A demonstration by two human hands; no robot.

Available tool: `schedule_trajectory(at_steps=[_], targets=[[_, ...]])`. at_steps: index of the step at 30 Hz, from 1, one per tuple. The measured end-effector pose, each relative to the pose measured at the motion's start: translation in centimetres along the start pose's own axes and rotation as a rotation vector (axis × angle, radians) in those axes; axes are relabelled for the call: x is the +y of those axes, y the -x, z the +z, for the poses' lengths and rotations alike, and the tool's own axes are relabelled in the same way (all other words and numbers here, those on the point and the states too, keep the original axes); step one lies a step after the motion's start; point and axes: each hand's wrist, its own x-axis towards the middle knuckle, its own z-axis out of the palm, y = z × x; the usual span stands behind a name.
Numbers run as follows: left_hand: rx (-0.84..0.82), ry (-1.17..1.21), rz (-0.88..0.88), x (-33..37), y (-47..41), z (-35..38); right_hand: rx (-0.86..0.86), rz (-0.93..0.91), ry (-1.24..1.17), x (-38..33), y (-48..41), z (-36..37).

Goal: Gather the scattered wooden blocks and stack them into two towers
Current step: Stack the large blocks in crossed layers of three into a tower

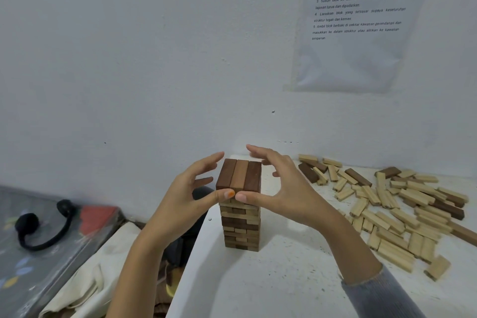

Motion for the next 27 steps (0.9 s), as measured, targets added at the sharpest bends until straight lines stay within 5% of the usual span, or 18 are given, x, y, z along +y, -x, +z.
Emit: schedule_trajectory(at_steps=[3,9,16,27], targets=[[0.045,0.059,-0.033,0.1,0.5,0.0,0.030,0.025,-0.180,-0.2,1.1,0.1],[0.219,0.355,-0.208,0.7,0.0,2.3,0.387,0.229,-0.583,-0.8,1.8,3.7],[0.167,0.577,-0.325,2.1,0.2,4.6,0.380,0.296,-0.689,-2.4,1.4,6.7],[0.164,0.532,-0.328,2.1,0.1,5.3,0.337,0.329,-0.657,-2.5,0.5,7.9]])
